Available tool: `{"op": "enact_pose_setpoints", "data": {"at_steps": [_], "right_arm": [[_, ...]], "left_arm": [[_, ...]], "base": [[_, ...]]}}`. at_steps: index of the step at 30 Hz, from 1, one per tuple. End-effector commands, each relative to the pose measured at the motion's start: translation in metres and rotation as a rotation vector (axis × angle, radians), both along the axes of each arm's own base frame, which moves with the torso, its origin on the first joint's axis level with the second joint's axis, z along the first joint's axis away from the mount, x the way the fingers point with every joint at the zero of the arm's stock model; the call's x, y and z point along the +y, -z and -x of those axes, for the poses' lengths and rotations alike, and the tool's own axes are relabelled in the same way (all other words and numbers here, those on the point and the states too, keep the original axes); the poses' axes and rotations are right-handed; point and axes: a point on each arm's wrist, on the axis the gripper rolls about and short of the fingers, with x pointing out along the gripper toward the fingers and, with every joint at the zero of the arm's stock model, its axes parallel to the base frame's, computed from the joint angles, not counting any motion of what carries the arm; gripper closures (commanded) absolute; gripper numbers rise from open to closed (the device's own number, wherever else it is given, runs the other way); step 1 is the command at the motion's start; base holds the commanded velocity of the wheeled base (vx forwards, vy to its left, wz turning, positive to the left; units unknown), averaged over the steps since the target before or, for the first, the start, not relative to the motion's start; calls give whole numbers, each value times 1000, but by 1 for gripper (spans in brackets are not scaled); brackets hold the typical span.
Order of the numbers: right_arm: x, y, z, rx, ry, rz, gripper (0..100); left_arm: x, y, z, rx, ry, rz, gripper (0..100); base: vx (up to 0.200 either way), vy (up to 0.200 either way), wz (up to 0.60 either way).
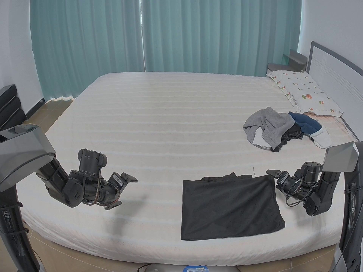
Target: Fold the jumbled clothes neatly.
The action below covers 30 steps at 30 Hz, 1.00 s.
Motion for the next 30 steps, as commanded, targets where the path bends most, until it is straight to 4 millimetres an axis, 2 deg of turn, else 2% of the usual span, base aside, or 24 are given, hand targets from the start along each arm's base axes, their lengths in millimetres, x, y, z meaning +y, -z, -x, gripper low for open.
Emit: {"op": "enact_pose_setpoints", "data": {"at_steps": [1,15,19,22,28,30], "right_arm": [[0,0,2,5,-1,0,0],[2,0,8,24,-9,3,0],[8,-7,29,60,-78,-8,0],[11,-8,43,83,-185,-15,0],[22,0,64,117,-307,75,0],[26,1,70,128,-338,90,0]], "left_arm": [[0,0,0,-1,0,1,0],[-1,0,0,-2,1,1,0],[-6,-1,1,-13,26,-4,0],[-18,-2,1,-24,65,-8,0],[-30,-3,-17,-84,28,-76,0],[-32,3,-27,-114,54,-142,0]], "base": [[0,-200,0],[0,-200,0],[0,0,0],[0,0,0],[0,0,0],[0,0,0]]}}
